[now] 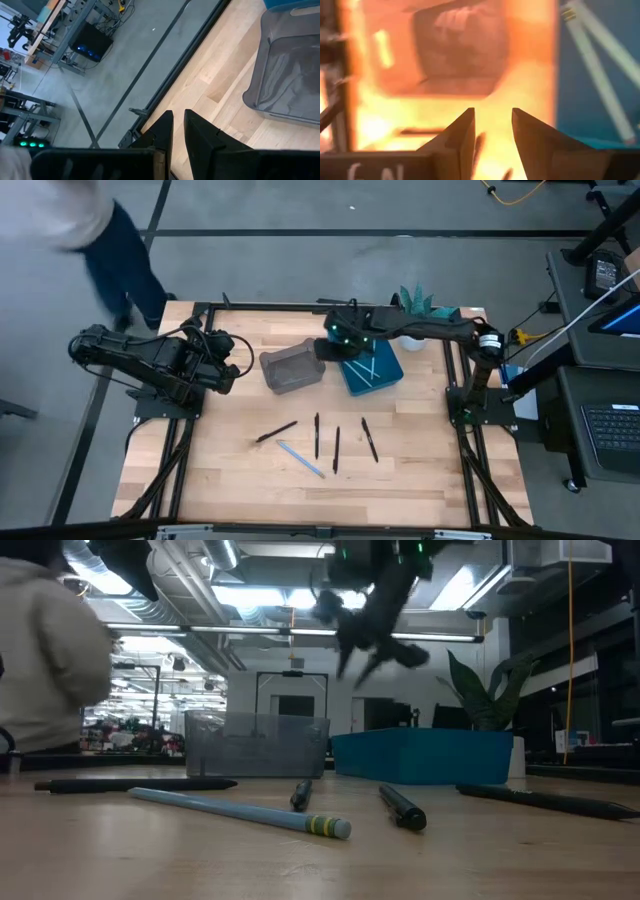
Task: Sort pens & pencils
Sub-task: Put the blue colored pencil into the blue bin
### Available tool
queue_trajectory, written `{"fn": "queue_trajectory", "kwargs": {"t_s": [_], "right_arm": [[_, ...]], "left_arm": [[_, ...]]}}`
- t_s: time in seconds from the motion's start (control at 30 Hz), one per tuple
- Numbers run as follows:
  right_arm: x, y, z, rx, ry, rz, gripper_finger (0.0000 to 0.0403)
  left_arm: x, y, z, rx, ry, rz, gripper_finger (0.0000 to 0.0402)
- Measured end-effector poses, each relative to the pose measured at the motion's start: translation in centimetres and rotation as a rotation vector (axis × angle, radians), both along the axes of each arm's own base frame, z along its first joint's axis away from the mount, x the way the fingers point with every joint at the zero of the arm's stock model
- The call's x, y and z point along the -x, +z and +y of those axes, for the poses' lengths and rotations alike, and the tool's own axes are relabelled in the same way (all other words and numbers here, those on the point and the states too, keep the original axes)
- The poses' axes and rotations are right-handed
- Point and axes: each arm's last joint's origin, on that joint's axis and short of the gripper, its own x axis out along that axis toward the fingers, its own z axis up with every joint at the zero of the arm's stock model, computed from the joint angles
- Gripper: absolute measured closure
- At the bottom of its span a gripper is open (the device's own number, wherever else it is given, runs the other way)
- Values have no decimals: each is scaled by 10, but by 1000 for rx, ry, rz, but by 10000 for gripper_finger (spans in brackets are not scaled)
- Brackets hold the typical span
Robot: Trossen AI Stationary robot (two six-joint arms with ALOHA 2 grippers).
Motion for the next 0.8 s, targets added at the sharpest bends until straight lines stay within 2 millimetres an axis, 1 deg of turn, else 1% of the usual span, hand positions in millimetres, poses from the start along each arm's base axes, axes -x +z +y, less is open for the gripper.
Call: {"fn": "queue_trajectory", "kwargs": {"t_s": [0.1,0.17,0.23,0.37,0.43,0.5,0.63,0.8], "right_arm": [[-10,16,30,-10,40,-46,272],[-14,20,54,-28,54,-54,272],[-16,20,80,-45,68,-49,272],[-15,13,132,-73,83,-10,272],[-13,9,154,-82,94,2,272],[-15,7,174,-104,99,-21,272],[-27,-3,202,-141,121,-93,272],[-48,-22,218,-216,176,-188,272]], "left_arm": [[0,0,0,2,0,0,360],[0,0,0,3,-1,1,360],[0,0,0,4,0,1,360],[0,0,0,4,0,1,360],[0,0,0,4,0,0,360],[0,0,0,4,0,0,360],[0,0,0,5,0,-2,360],[-1,0,0,7,2,-13,360]]}}
